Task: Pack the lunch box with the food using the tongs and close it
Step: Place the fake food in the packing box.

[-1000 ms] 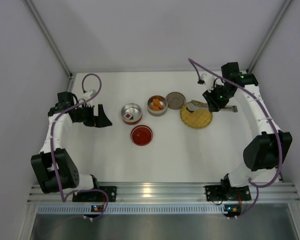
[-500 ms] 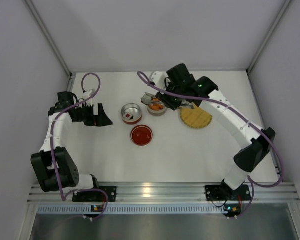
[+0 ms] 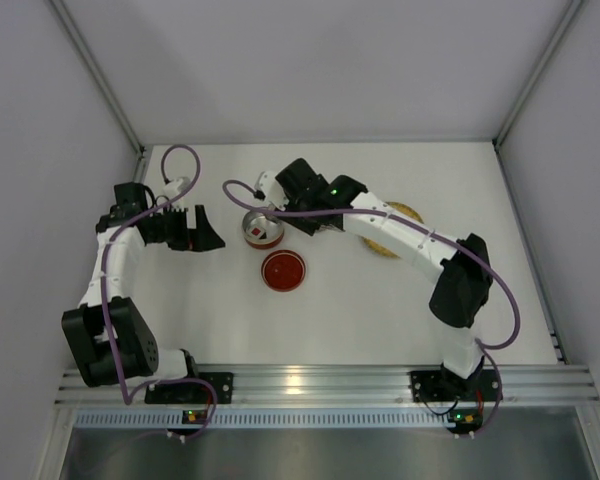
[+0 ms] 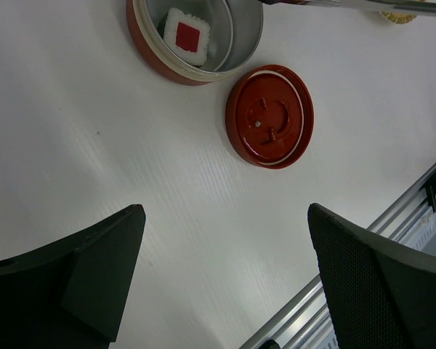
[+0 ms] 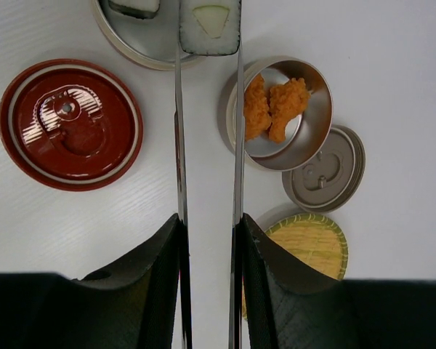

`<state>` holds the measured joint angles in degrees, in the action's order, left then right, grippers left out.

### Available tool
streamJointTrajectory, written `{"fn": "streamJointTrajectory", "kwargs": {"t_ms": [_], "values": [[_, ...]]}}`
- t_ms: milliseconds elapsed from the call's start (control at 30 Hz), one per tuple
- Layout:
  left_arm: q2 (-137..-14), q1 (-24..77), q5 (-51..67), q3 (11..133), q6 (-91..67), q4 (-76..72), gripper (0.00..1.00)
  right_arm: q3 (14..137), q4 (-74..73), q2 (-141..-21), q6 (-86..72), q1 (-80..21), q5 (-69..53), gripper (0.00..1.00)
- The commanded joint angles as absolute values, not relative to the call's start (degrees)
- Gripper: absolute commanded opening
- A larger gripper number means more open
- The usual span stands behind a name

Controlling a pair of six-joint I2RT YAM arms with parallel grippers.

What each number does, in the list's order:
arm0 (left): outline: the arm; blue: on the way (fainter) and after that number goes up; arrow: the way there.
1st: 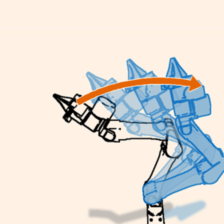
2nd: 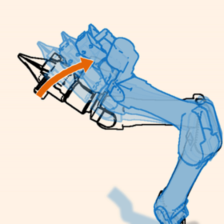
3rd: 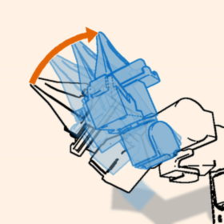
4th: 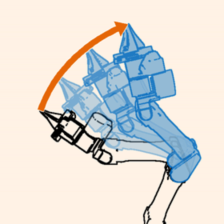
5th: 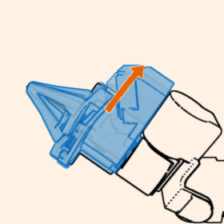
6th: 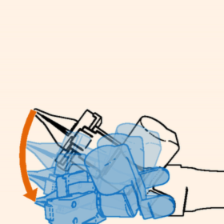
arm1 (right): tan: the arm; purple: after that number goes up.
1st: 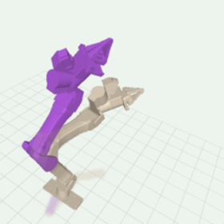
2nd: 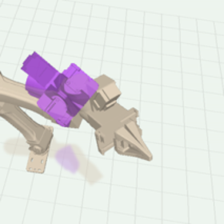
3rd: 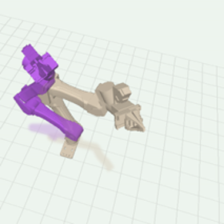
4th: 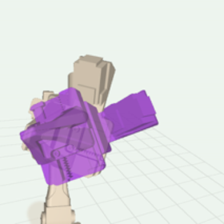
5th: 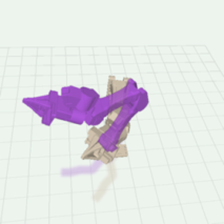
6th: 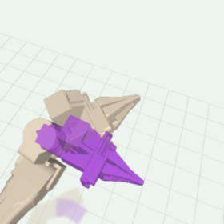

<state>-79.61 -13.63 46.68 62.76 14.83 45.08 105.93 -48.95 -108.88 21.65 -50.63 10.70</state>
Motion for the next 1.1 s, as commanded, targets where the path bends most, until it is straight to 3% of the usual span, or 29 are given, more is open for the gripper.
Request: {"fn": "streamJointTrajectory", "kwargs": {"t_ms": [0,1067], "values": [[-77.3,-13.8,48.3,62.4,13.4,41.0,0.98,110.0,-42.3,-108.9,20.7,-51.9,14.9,0.30],[-77.3,-16.6,48.3,60.6,11.1,36.8,0.98,111.0,-41.2,-116.4,19.8,-55.9,19.4,0.30]]}}
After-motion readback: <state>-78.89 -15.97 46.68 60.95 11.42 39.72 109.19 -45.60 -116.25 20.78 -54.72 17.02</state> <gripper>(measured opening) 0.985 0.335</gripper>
